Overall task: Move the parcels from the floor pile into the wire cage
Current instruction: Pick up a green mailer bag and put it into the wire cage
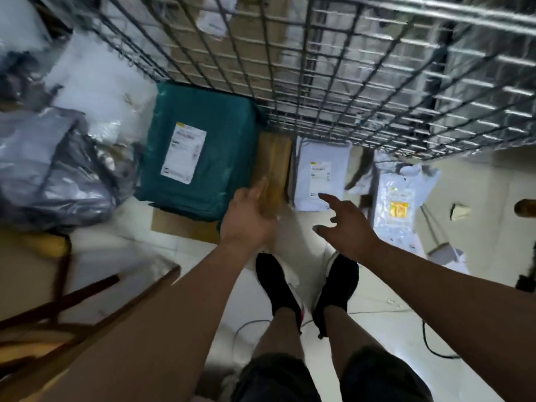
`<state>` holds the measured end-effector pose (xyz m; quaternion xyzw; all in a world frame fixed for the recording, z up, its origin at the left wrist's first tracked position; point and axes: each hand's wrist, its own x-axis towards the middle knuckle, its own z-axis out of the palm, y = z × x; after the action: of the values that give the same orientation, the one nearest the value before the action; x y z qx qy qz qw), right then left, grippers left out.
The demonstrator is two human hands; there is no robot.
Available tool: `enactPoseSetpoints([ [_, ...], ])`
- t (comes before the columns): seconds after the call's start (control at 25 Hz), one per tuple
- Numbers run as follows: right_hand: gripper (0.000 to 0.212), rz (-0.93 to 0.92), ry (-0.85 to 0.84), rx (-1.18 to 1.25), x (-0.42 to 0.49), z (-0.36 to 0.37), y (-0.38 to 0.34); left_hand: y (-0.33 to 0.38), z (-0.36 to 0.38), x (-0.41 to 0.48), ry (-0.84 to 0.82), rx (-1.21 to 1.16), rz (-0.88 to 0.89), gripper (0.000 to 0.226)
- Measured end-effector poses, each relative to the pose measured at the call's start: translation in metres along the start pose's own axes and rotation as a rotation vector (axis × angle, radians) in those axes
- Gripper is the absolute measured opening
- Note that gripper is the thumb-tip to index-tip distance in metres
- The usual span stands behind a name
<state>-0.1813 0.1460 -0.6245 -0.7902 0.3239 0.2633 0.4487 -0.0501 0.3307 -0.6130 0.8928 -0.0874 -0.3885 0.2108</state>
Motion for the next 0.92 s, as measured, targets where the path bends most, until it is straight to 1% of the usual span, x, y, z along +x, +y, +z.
enactPoseSetpoints([
  [0.12,0.077,-0.061,-0.026,-0.015,0.015,0.011,-0.043,-0.02,-0.034,0.002,0.117,0.008,0.033,0.082],
  [0.24,0.077,-0.094,-0.009,0.012,0.041,0.032,-0.091,-0.052,-0.076,0.012,0.296,0.001,0.065,0.069],
  [0.28,0.08,-0.109,0.01,0.015,0.049,0.04,-0.107,-0.064,-0.091,0.017,0.354,0.014,0.06,0.069],
  [0.32,0.084,-0.133,0.024,0.038,0.058,0.048,-0.122,-0.077,-0.107,0.025,0.393,0.055,0.044,0.075],
  [0.36,0.089,-0.163,0.023,0.09,0.066,0.056,-0.135,-0.089,-0.123,0.034,0.401,0.11,0.011,0.085],
  [0.4,0.097,-0.177,0.007,0.157,0.075,0.065,-0.146,-0.099,-0.138,0.045,0.372,0.153,-0.036,0.099],
  [0.48,0.117,-0.163,0.0,0.243,0.095,0.083,-0.165,-0.12,-0.168,0.069,0.258,0.156,-0.111,0.121],
  [0.56,0.135,-0.118,0.012,0.322,0.112,0.098,-0.178,-0.134,-0.191,0.094,0.153,0.087,-0.109,0.131],
  [0.6,0.141,-0.097,0.01,0.355,0.119,0.104,-0.183,-0.138,-0.198,0.107,0.104,0.037,-0.09,0.133],
  [0.68,0.147,-0.094,0.018,0.358,0.129,0.11,-0.19,-0.141,-0.206,0.131,0.019,-0.074,-0.05,0.137],
  [0.8,0.149,-0.104,0.065,0.293,0.137,0.113,-0.199,-0.144,-0.2,0.153,-0.061,-0.185,0.048,0.144],
  [0.88,0.148,-0.104,0.069,0.242,0.14,0.116,-0.196,-0.144,-0.189,0.156,-0.063,-0.231,0.08,0.142],
  [0.92,0.148,-0.11,0.082,0.226,0.14,0.118,-0.194,-0.144,-0.184,0.156,-0.037,-0.234,0.106,0.14],
])
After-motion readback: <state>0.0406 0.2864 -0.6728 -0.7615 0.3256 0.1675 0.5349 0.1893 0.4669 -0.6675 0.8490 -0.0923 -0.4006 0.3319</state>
